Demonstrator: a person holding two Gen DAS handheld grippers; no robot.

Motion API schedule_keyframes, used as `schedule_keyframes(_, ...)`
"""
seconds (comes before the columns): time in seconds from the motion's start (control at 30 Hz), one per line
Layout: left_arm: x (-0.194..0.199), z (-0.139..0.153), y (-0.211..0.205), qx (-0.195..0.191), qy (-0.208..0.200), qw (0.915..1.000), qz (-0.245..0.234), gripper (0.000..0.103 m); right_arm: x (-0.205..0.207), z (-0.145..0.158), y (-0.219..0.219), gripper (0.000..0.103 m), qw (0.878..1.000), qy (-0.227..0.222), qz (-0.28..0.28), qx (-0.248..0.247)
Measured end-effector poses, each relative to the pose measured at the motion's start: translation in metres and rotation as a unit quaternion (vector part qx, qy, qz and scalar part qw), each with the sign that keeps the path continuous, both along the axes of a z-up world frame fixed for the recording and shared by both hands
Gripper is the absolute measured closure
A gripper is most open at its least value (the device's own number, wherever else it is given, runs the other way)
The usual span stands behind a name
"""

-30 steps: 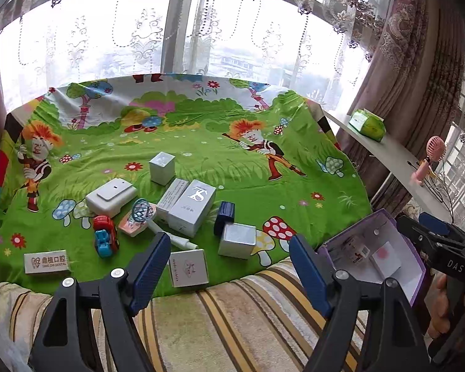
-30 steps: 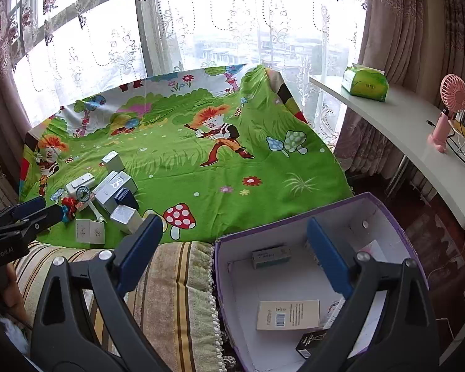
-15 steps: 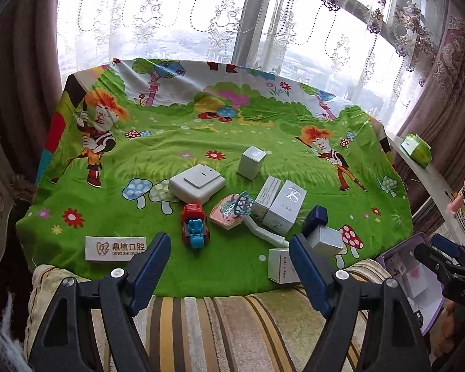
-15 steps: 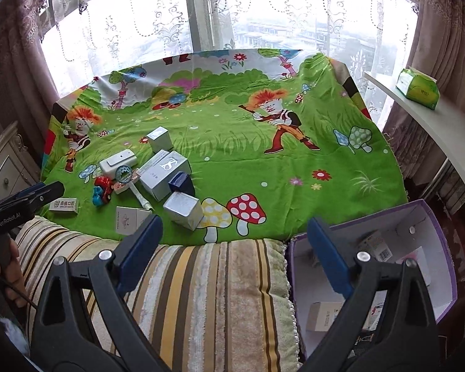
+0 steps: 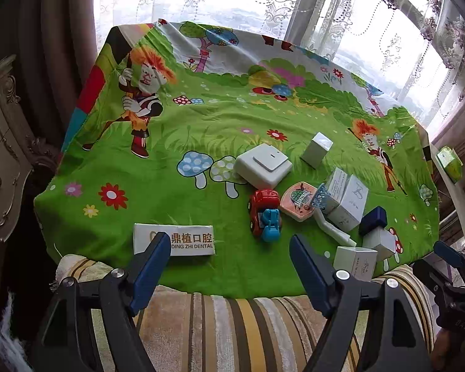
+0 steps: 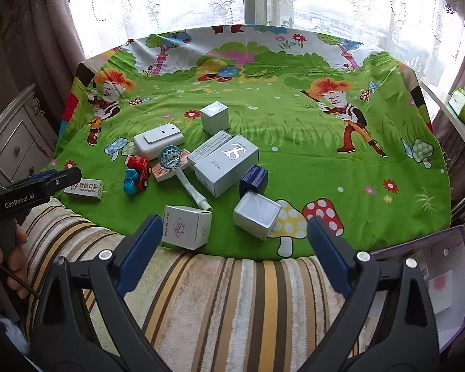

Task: Organize rigid objects
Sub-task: 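Move both open tools back toward the boxes on the bedspread, then grasp the DING ZHI DENTAL box with the left tool while the right tool grasps the JIYIN MUSIC box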

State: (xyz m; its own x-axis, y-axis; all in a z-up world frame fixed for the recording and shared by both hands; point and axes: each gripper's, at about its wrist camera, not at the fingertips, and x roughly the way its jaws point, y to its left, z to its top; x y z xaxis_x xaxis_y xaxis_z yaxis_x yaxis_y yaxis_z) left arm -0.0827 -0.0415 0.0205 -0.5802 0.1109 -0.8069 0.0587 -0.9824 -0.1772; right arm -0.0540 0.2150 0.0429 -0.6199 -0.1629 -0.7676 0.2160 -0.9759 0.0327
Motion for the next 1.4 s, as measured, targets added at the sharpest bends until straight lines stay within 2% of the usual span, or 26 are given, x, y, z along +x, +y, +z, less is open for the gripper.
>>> schedule_keyframes(0.27, -0.018, -0.03, -0.018, -0.003, -0.069, 0.9973, 0.023, 0.019, -0.014, -0.019, -0.026, 0.008, 0.999, -0.027, 0.017, 0.01)
schedule_keyframes(0.4, -0.024, -0.041, -0.019, -0.018, -0.094, 0.9949, 0.032, 0.019, -0.02, -0.031, -0.038, 0.008, 0.998, -0.043, 0.028, 0.024)
schedule_keyframes(0.6, -0.032, -0.049, -0.015, -0.051, -0.11, 0.992, 0.035, 0.016, -0.03, -0.048, -0.044, 0.009, 0.997, -0.07, 0.027, 0.035)
schedule_keyframes(0.8, -0.039, -0.053, -0.02, -0.057, -0.114, 0.9905, 0.052, 0.015, -0.038, -0.06, -0.044, 0.014, 0.995, -0.09, 0.023, 0.031)
schedule_keyframes(1.0, -0.043, -0.059, -0.025, -0.062, -0.118, 0.9888, 0.067, 0.015, -0.044, -0.073, -0.046, 0.031, 0.993, -0.114, 0.022, 0.034)
schedule_keyframes(1.13, -0.044, -0.063, -0.03, -0.051, -0.122, 0.9885, 0.073, 0.016, -0.044, -0.075, -0.046, 0.042, 0.992, -0.118, 0.022, 0.034)
schedule_keyframes(1.4, -0.04, -0.06, -0.035, -0.01, -0.103, 0.992, 0.072, 0.015, -0.042, -0.075, -0.047, 0.049, 0.993, -0.114, 0.026, 0.03)
